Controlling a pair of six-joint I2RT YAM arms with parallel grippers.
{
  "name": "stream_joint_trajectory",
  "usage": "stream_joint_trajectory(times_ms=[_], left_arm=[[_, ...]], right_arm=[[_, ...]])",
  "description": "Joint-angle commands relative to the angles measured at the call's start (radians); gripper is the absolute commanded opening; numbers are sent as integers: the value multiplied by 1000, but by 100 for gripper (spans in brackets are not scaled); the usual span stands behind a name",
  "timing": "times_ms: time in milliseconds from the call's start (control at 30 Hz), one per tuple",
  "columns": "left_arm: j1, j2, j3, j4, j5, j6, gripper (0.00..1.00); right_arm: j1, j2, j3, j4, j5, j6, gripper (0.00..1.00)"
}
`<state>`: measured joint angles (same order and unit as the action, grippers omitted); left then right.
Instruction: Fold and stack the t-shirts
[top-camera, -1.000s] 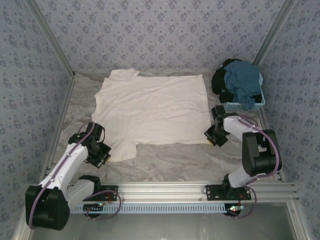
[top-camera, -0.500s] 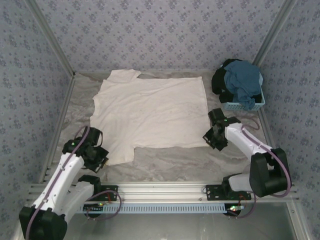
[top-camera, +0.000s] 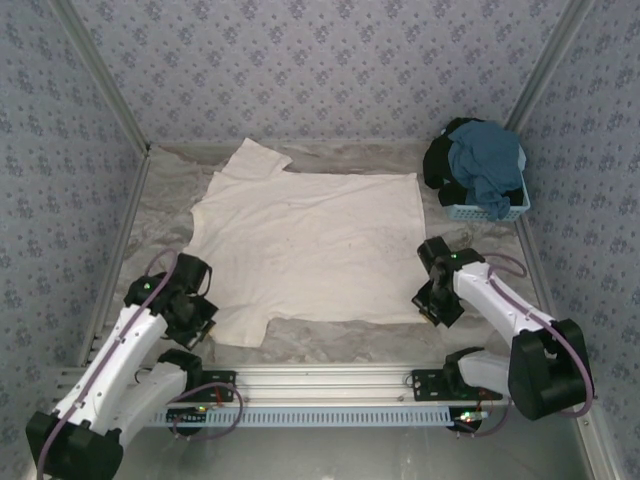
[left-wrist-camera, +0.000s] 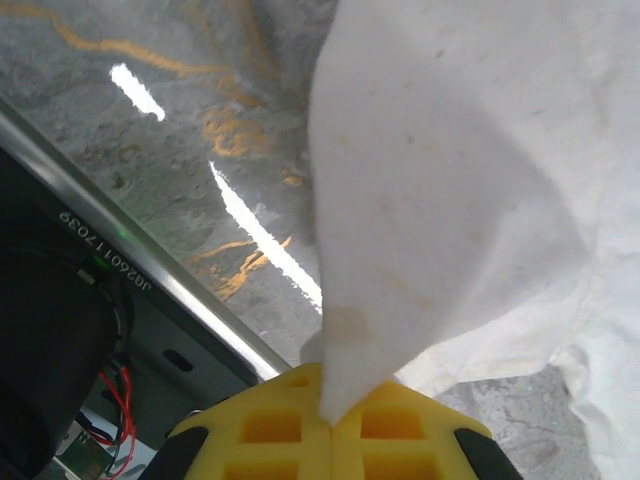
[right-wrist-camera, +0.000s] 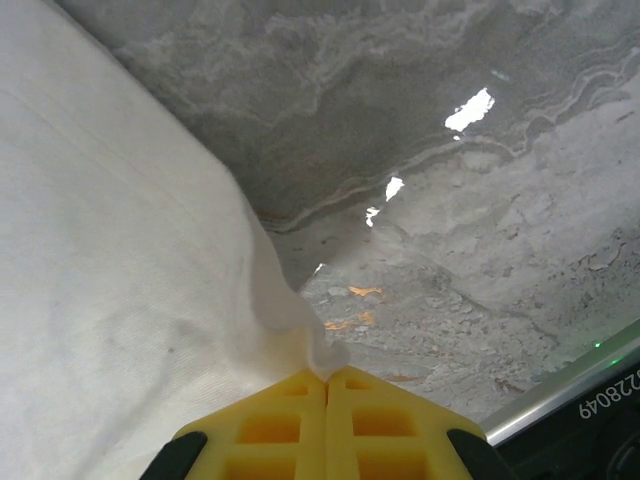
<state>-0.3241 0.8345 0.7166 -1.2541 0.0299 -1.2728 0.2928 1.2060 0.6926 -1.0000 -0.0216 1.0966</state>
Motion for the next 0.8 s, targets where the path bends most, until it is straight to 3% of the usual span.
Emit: stream_joint_trajectory(times_ms=[0, 333, 767], left_arm=[[-9, 46, 89, 52, -56, 57, 0], [3, 281, 314, 205, -94, 184, 0], [120, 549, 539, 273, -123, 355, 0]], right_arm=[[3, 6, 60, -43, 30, 14, 0], [-27, 31, 169, -56, 23, 8, 0], [-94, 215, 335, 14, 64, -4, 0]])
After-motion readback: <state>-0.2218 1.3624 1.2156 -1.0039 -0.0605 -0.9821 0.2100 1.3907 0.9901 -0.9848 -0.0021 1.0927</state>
